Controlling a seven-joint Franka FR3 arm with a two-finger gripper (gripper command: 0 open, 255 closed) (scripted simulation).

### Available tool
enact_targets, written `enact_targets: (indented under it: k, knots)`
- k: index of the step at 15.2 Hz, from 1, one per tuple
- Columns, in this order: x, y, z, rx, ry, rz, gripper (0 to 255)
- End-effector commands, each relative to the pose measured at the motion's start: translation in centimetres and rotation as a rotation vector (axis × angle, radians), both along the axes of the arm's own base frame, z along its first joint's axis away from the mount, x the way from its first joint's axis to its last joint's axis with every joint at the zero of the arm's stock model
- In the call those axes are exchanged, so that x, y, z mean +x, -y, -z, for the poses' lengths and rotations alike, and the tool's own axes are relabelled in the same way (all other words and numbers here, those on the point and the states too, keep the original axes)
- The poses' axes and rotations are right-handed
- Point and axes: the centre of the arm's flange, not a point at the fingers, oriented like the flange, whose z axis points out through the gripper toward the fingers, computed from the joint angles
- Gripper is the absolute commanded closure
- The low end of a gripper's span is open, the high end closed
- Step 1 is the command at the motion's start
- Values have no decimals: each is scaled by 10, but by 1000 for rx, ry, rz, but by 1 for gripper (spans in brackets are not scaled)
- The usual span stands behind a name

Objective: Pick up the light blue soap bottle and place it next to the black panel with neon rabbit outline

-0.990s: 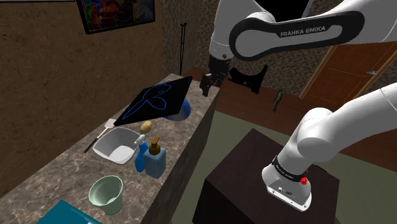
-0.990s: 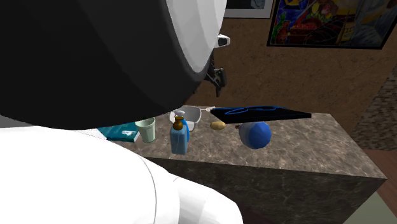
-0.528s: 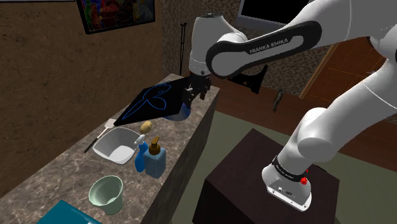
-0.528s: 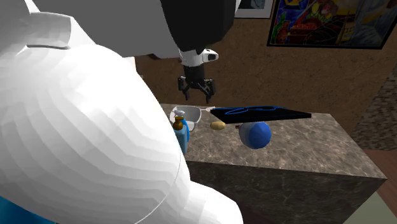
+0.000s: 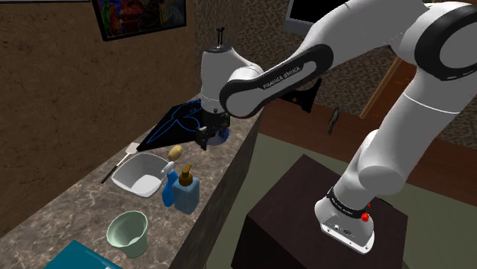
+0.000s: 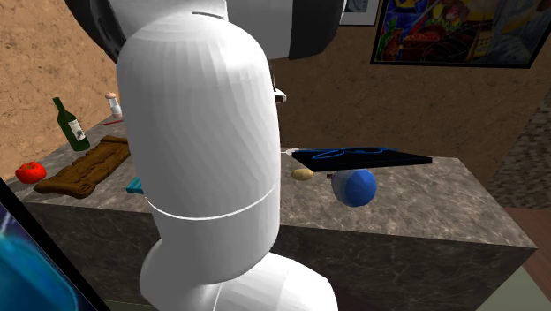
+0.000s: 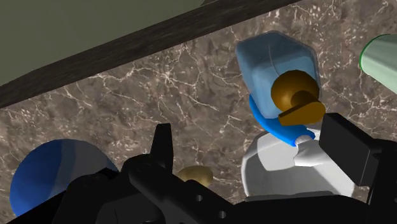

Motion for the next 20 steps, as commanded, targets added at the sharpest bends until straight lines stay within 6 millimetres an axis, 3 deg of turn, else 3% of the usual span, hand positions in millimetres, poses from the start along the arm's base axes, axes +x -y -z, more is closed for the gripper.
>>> enact_targets:
  k: [1,9,17,20]
  knots:
    - [11,-14,19,7,-7,-5,0]
    - [47,-79,92,32,-36,-25,0]
    - [49,-81,135,33,-37,-26,0]
    - [49,-81,135,33,-37,-26,0]
